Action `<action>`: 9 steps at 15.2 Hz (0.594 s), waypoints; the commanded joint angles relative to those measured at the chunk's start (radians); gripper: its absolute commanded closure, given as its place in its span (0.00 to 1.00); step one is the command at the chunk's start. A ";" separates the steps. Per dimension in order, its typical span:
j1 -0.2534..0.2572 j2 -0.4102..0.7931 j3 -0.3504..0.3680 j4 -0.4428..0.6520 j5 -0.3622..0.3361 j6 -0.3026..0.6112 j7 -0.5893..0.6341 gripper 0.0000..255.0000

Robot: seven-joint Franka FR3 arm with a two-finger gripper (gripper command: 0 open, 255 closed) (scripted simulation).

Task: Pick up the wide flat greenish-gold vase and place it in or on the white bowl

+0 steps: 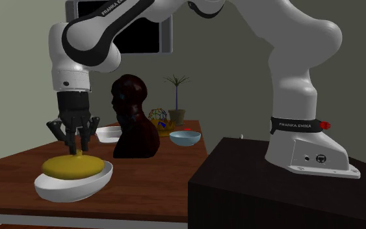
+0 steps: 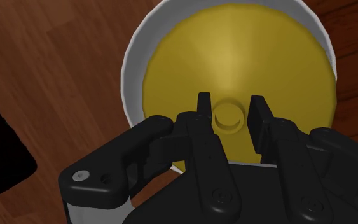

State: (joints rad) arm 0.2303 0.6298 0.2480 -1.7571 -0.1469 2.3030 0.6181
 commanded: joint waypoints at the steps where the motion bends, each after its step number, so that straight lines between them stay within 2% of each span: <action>1: 0.000 0.002 0.000 0.002 0.000 0.000 0.000 1.00; 4: 0.000 0.002 0.000 0.002 0.000 0.000 0.000 1.00; 5: 0.000 0.002 0.000 0.002 0.000 0.000 0.000 0.00; 9: 0.000 0.002 0.000 0.002 0.000 0.000 0.000 0.00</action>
State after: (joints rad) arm 0.2306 0.6313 0.2478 -1.7552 -0.1472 2.3032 0.6181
